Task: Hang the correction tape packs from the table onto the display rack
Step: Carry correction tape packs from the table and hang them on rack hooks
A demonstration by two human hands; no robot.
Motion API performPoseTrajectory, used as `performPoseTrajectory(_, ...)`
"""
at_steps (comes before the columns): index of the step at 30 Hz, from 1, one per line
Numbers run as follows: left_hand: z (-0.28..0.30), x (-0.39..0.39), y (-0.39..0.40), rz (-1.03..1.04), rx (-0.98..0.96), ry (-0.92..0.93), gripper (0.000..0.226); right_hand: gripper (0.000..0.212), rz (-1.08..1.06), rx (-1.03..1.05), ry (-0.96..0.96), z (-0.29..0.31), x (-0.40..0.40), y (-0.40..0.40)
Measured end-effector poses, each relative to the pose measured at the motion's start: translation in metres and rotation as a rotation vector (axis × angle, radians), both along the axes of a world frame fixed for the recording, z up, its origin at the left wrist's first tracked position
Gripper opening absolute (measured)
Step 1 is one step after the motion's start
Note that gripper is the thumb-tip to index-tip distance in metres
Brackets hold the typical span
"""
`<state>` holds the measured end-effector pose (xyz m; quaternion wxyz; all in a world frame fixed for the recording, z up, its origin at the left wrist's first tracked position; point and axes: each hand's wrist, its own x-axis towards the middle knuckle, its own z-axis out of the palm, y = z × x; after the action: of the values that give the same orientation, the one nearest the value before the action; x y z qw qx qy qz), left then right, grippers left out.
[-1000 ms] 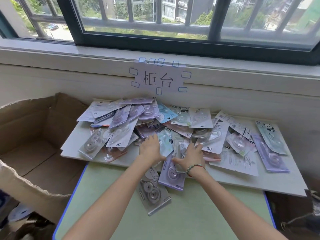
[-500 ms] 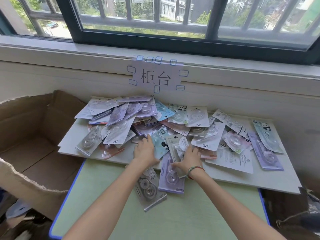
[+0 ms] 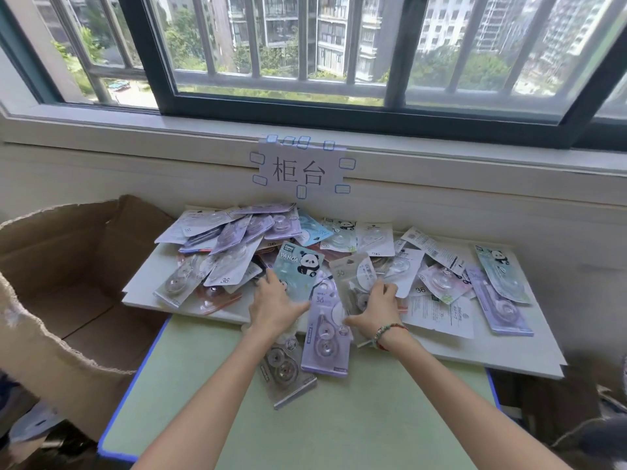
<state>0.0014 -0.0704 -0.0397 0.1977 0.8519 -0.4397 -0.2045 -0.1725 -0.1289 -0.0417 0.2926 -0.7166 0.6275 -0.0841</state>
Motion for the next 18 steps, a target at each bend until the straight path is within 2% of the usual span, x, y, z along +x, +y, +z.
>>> performPoseTrajectory(10, 0.030, -0.051, 0.017, -0.043, -0.248, 0.047, 0.116, 0.105, -0.325, -0.201, -0.052, 0.024, -0.056, 0.046)
performPoseTrajectory(18, 0.043, -0.100, 0.069, -0.337, -0.354, 0.162, 0.112, 0.109, -0.645, -0.311, -0.078, 0.042, -0.113, 0.148)
